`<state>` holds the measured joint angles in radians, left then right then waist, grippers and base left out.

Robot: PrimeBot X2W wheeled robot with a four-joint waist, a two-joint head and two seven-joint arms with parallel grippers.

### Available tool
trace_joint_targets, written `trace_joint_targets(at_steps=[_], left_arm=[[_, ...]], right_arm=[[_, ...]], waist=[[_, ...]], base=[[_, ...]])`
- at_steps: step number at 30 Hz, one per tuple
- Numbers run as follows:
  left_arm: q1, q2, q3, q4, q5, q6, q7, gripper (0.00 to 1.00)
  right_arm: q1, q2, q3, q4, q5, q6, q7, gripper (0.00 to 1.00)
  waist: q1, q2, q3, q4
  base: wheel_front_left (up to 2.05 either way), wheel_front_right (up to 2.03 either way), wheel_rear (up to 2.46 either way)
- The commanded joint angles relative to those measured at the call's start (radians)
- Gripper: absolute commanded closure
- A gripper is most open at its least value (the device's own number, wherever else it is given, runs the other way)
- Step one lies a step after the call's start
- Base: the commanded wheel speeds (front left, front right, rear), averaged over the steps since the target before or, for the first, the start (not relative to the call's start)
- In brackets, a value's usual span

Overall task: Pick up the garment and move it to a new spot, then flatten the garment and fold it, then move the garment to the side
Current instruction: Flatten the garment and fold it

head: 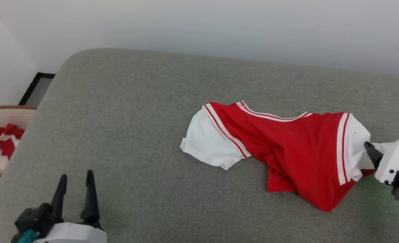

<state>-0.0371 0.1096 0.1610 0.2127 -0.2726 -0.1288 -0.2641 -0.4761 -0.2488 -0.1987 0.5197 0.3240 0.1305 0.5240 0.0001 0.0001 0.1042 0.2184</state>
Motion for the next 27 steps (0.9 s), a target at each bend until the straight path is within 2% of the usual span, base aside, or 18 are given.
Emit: trace_joint_targets(at_steps=[1,2,3,4,5,14,21,27], left_arm=[[-0.013,0.001,-0.003,0.005,-0.004,-0.002,0.0,0.0],[-0.015,0.001,-0.004,0.007,-0.005,-0.002,0.0,0.0],[-0.016,0.001,-0.005,0.008,-0.005,-0.002,0.0,0.0],[-0.018,0.001,-0.006,0.009,-0.004,-0.002,0.0,0.0],[-0.019,0.0,-0.006,0.01,-0.004,-0.002,0.0,0.0],[-0.021,-0.004,-0.003,0.016,-0.004,-0.002,0.0,0.0],[-0.017,-0.008,0.006,0.016,-0.003,-0.002,0.0,0.0],[-0.012,-0.01,0.009,0.008,-0.002,-0.002,0.0,0.0]], right_arm=[[-0.021,-0.005,0.002,0.018,-0.009,0.0,0.019,0.09],[-0.028,-0.006,0.005,0.026,-0.006,0.0,0.029,0.46],[-0.036,-0.008,0.01,0.034,-0.008,0.0,0.039,0.56],[-0.043,-0.011,0.013,0.04,-0.012,0.0,0.046,0.73],[-0.047,-0.015,0.015,0.048,-0.018,0.0,0.057,1.0],[-0.071,-0.031,0.043,0.062,-0.02,0.0,0.118,1.0],[-0.089,-0.058,0.059,0.021,-0.006,0.0,0.136,1.0],[-0.084,-0.112,0.032,-0.026,-0.003,0.0,0.158,1.0]], waist=[[-0.0001,-0.0001,0.009,0.013],[-0.0001,-0.0001,0.011,0.016],[-0.0001,-0.0001,0.013,0.019],[-0.0001,-0.0001,0.014,0.021],[-0.0001,-0.0001,0.015,0.023],[-0.0001,-0.0001,0.017,0.031],[-0.0001,-0.0001,0.014,0.025],[-0.0001,-0.0001,0.018,0.017]], base=[[0.0,0.0,0.0],[0.0,0.0,0.0],[0.0,0.0,0.0],[0.0,0.0,0.0],[0.0,0.0,0.0],[0.0,0.0,0.0],[0.0,0.0,0.0],[0.0,0.0,0.0]])
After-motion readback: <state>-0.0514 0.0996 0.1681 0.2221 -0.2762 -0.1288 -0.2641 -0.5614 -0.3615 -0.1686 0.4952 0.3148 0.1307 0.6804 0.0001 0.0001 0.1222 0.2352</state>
